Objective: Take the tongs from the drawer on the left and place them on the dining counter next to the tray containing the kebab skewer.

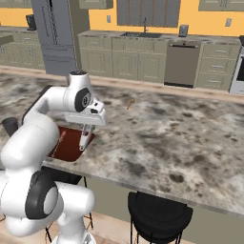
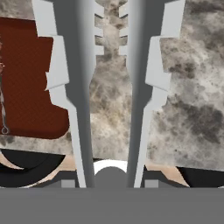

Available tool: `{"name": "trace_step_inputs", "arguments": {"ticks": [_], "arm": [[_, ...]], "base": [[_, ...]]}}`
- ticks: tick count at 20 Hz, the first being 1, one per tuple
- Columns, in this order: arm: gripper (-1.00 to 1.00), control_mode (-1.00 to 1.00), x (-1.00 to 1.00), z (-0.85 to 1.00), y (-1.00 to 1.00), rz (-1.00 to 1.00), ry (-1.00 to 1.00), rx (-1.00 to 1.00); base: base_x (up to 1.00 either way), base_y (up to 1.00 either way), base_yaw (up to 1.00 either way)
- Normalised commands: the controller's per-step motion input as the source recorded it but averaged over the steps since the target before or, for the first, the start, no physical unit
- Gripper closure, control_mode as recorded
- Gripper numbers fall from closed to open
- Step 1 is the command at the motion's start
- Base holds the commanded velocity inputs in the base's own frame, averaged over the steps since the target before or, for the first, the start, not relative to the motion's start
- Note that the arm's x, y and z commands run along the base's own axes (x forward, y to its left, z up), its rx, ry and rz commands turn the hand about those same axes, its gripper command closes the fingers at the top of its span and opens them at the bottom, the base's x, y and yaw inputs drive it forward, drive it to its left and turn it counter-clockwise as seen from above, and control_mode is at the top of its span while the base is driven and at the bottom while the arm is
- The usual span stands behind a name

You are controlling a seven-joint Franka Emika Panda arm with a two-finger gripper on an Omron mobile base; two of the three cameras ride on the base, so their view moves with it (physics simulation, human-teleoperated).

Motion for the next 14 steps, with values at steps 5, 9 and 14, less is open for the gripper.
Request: {"name": "trace_step_inputs", "arguments": {"ticks": [5, 9, 14], "arm": [[1.0, -1.0, 0.25, -0.45, 0.0, 0.0, 0.06, 0.0], [1.0, -1.0, 0.22, -0.37, 0.0, 0.0, 0.06, 0.0], [1.0, -1.0, 0.13, -0.2, 0.02, -0.06, 0.02, 0.01]], "base": [[0.0, 0.0, 0.0], [0.0, 0.0, 0.0], [0.0, 0.0, 0.0]]}}
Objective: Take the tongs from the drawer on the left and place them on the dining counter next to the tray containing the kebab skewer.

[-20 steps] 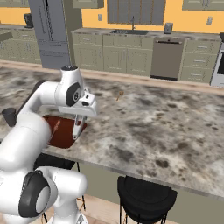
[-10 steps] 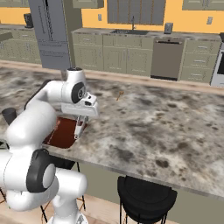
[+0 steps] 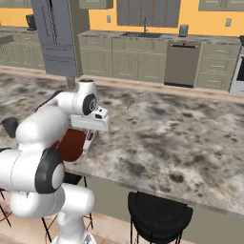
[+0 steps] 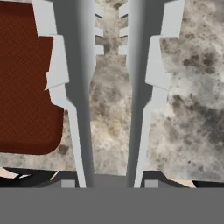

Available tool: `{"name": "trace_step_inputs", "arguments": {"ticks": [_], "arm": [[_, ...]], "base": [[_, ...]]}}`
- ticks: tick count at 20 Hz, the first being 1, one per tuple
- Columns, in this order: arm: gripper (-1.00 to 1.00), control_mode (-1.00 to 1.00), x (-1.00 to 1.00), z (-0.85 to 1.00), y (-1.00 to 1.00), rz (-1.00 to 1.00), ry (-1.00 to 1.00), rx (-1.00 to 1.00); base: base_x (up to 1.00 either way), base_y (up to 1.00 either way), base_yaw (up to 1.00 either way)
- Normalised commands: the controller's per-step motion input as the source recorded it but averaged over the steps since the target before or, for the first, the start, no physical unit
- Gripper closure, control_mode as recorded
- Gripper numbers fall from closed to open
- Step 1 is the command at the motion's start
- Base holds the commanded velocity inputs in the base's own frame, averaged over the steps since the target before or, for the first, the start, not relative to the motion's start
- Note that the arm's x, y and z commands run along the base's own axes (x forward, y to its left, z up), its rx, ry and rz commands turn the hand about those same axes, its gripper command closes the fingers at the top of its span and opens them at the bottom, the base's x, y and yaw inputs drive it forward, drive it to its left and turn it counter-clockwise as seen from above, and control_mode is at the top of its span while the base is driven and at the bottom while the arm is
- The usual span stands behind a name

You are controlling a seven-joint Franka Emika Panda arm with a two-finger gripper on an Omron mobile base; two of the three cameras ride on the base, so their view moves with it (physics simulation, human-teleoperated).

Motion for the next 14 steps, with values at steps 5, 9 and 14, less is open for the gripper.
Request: {"name": "trace_step_inputs", "arguments": {"ticks": [5, 9, 14], "arm": [[1.0, -1.0, 0.05, -0.28, 0.07, -0.09, 0.02, 0.01], [1.0, -1.0, 0.04, -0.31, 0.11, -0.04, 0.0, 0.0], [1.0, -1.0, 0.13, -0.32, 0.03, 0.0, 0.0, 0.0]], "base": [[0.0, 0.0, 0.0], [0.0, 0.0, 0.0], [0.0, 0.0, 0.0]]}}
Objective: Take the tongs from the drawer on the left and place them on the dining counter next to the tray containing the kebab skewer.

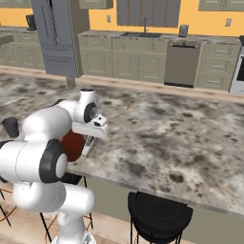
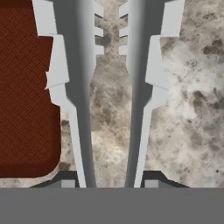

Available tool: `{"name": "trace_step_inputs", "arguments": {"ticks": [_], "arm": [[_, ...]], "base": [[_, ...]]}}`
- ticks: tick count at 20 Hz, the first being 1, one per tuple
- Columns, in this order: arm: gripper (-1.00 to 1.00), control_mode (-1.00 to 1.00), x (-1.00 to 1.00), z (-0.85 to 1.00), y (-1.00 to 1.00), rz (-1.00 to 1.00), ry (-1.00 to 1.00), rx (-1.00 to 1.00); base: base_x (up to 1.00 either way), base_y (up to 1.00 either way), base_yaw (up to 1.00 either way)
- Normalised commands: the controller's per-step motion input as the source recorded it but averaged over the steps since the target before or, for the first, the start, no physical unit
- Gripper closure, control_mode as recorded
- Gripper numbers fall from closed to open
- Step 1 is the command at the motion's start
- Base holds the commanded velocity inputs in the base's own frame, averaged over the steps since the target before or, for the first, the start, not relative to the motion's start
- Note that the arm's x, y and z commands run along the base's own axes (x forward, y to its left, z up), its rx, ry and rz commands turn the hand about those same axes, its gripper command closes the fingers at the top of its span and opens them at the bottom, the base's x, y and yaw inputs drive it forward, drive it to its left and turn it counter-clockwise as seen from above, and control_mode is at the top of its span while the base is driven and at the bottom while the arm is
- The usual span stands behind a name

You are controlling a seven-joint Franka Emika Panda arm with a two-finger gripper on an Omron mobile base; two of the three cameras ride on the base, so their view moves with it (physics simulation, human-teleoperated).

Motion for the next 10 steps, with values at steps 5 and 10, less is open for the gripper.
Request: {"name": "trace_step_inputs", "arguments": {"ticks": [5, 10], "arm": [[1.0, -1.0, 0.09, -0.33, 0.01, 0.0, 0.01, 0.0], [1.0, -1.0, 0.11, -0.26, 0.1, 0.0, 0.0, 0.0]], "base": [[0.0, 0.0, 0.0], [0.0, 0.0, 0.0]]}}
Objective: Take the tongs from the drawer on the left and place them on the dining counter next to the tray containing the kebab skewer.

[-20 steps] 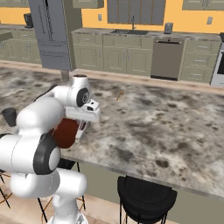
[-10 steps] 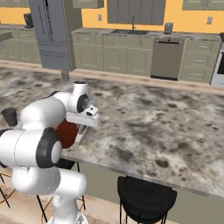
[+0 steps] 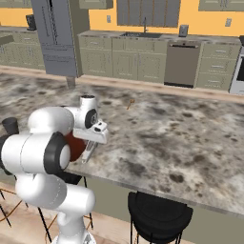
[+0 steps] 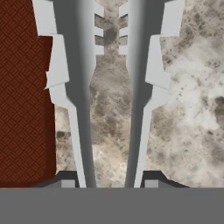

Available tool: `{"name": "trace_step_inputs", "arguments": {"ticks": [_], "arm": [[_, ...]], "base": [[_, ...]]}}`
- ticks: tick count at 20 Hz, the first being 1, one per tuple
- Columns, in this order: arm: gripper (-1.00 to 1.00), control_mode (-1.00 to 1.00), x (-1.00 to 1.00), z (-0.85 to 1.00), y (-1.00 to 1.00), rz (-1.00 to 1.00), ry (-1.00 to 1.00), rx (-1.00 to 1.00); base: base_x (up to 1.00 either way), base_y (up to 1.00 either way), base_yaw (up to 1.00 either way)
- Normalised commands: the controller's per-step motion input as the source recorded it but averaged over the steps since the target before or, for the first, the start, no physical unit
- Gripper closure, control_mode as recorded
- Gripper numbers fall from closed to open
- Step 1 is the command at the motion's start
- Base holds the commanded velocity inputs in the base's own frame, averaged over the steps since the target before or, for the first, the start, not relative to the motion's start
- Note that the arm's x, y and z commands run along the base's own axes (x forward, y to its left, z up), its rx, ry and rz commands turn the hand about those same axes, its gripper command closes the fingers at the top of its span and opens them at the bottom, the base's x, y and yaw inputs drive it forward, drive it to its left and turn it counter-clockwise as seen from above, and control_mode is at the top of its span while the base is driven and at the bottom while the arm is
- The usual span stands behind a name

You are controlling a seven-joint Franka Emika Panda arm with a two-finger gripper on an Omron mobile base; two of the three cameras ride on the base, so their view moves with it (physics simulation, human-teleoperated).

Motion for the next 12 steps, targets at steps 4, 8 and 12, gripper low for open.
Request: {"name": "trace_step_inputs", "arguments": {"ticks": [4, 8, 12], "arm": [[1.0, -1.0, 0.17, -0.23, 0.06, 0.0, 0.0, 0.0], [1.0, -1.0, 0.25, -0.21, 0.0, 0.0, 0.02, 0.0], [1.0, -1.0, 0.28, -0.21, 0.0, 0.0, 0.0, 0.0]], "base": [[0.0, 0.0, 0.0], [0.0, 0.0, 0.0], [0.0, 0.0, 0.0]]}}
